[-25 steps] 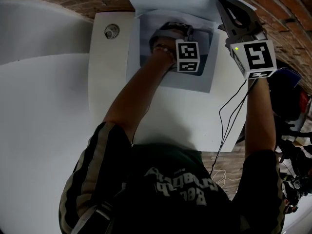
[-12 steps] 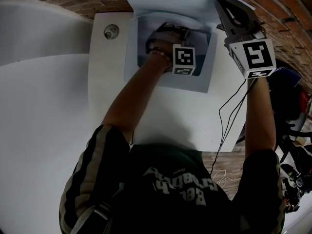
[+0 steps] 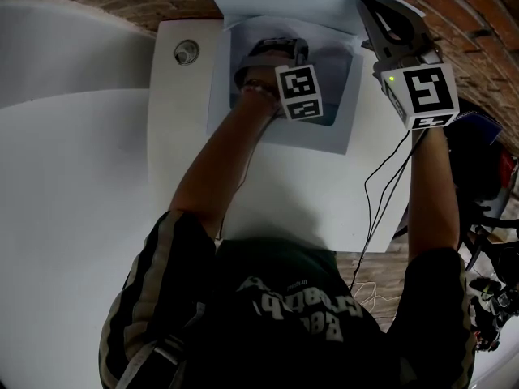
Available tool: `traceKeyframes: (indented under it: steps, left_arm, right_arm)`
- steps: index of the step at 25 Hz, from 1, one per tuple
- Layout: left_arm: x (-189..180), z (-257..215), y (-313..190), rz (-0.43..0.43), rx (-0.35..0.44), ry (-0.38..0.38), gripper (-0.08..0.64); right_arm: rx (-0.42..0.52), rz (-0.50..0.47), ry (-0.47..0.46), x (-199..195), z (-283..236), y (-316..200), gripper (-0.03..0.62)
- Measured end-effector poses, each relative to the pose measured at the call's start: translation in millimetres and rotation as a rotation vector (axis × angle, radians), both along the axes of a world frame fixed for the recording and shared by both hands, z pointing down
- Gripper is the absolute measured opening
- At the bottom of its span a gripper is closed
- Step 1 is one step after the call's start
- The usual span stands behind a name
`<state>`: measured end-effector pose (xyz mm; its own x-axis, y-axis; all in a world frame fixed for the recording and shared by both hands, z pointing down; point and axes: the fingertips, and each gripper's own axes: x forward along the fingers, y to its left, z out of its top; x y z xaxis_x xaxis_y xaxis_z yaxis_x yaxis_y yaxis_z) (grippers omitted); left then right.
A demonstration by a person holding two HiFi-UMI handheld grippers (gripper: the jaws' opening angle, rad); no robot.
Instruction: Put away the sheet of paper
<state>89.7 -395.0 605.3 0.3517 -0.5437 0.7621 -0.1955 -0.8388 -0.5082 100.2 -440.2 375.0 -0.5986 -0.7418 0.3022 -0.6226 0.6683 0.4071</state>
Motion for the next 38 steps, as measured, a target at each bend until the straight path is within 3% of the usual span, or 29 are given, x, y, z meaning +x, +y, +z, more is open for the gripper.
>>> traceKeyframes:
  steps: [12,21,32,34,38]
  left_arm:
    - [4,13,21,-0.015,-0.108,0.015,0.0]
    - [3,15,46,-0.043,-0.248,0.041,0.0]
    - [4,17,84,0.029,-0.361,-0.01,0.0]
    - [4,11,82,0.025,-0.335,0.0,0.0]
    - [-8,-5,51,-0.067,-0.219,0.052,0.0]
  right_arm:
    - [-0.003,0.001,0.001,0,1,0,-0.006]
    - [-0.006,0.008,0.003,0,2,0,-0.006]
    - [-0.004,0.012,0.005,-1,2,-1,-0.006]
    - [-0.005,0.011,0.006,-1,3,0,-0.006]
    - [-0.004,0.008,0.009,-1,3,-1,-0.006]
